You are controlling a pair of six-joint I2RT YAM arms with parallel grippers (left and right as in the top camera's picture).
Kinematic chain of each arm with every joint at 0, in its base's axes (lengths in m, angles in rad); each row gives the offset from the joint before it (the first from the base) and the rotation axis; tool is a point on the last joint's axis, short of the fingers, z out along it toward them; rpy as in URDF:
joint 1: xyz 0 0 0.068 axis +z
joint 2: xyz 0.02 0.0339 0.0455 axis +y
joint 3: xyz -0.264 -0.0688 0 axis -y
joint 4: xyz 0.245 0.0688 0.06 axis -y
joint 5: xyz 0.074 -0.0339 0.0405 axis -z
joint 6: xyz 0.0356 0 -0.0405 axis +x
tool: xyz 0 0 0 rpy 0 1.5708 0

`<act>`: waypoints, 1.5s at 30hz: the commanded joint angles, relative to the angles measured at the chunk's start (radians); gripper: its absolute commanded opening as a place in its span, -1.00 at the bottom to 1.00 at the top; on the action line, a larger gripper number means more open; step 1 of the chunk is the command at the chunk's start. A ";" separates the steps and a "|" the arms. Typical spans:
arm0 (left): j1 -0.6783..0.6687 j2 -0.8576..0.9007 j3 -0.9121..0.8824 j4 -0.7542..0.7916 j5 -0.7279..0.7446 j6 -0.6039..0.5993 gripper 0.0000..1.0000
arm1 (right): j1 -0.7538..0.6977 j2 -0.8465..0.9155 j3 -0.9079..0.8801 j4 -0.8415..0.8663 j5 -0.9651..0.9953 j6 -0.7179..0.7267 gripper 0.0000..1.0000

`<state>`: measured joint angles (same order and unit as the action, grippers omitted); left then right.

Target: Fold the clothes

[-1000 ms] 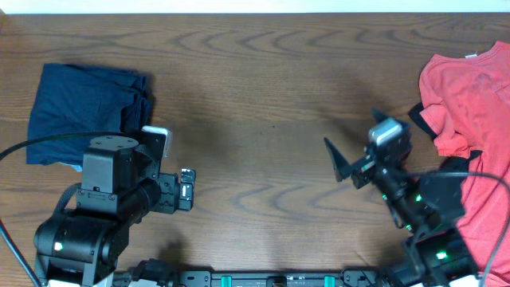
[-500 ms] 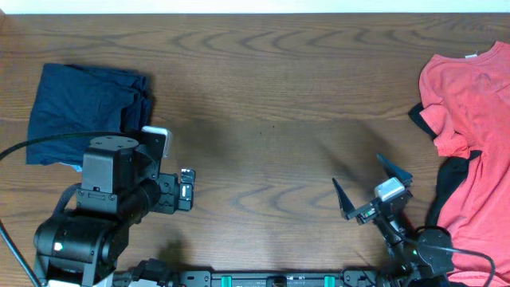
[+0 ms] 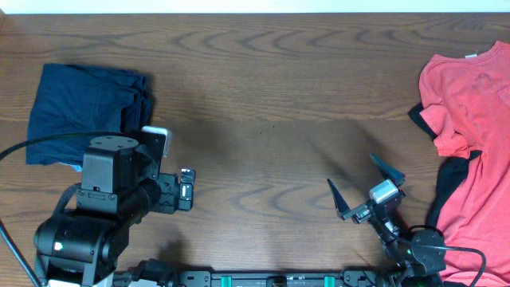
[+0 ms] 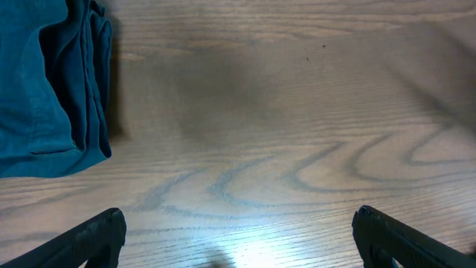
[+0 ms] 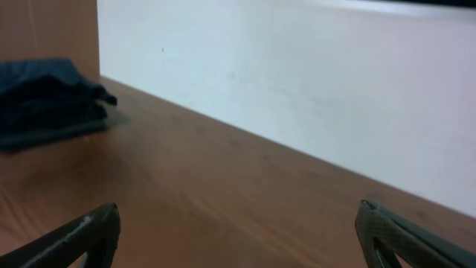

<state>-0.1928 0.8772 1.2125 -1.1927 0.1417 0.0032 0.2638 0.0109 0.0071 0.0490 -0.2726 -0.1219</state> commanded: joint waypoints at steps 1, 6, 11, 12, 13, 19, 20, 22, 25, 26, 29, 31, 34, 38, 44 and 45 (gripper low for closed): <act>-0.004 -0.001 0.014 0.000 -0.012 -0.004 0.96 | -0.008 -0.006 -0.002 -0.059 0.011 -0.007 0.98; -0.004 -0.001 0.014 0.000 -0.012 -0.004 0.96 | -0.008 0.000 -0.002 -0.099 0.011 -0.006 0.99; -0.004 -0.001 0.014 0.000 -0.012 -0.004 0.96 | -0.008 0.000 -0.002 -0.099 0.011 -0.006 0.98; -0.004 -0.001 0.014 0.000 -0.012 -0.004 0.96 | -0.008 0.000 -0.002 -0.099 0.011 -0.006 0.98; -0.004 -0.001 0.014 0.000 -0.012 -0.004 0.96 | -0.008 0.000 -0.002 -0.099 0.011 -0.006 0.98; -0.004 -0.001 0.014 0.000 -0.012 -0.004 0.96 | -0.008 0.000 -0.002 -0.099 0.011 -0.006 0.98; -0.004 -0.001 0.014 0.000 -0.012 -0.004 0.96 | -0.008 0.000 -0.002 -0.099 0.011 -0.006 0.98; -0.004 -0.001 0.014 0.000 -0.012 -0.004 0.96 | -0.008 0.000 -0.002 -0.099 0.011 -0.006 0.98; -0.004 -0.001 0.014 0.000 -0.012 -0.004 0.96 | -0.008 0.000 -0.002 -0.099 0.011 -0.006 0.99; -0.004 -0.001 0.014 0.000 -0.012 -0.004 0.96 | -0.008 0.000 -0.002 -0.099 0.011 -0.006 0.99; -0.004 -0.001 0.014 0.000 -0.012 -0.004 0.96 | -0.008 0.000 -0.002 -0.099 0.011 -0.006 0.98; -0.004 -0.001 0.014 0.000 -0.012 -0.004 0.96 | -0.008 0.000 -0.002 -0.099 0.011 -0.006 0.98; -0.004 -0.005 0.013 -0.023 -0.013 -0.004 0.96 | -0.008 0.000 -0.002 -0.099 0.011 -0.006 0.99; -0.002 -0.027 0.001 0.012 -0.062 0.011 0.96 | -0.008 0.000 -0.002 -0.099 0.011 -0.006 0.99; 0.016 -0.204 -0.196 0.439 -0.072 0.011 0.96 | -0.008 0.000 -0.002 -0.099 0.011 -0.006 0.98; 0.022 -0.248 -0.254 0.515 -0.072 0.011 0.96 | -0.008 0.000 -0.002 -0.099 0.011 -0.006 0.98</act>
<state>-0.1852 0.7204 1.0649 -0.7658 0.0929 0.0040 0.2638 0.0128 0.0067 -0.0456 -0.2691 -0.1215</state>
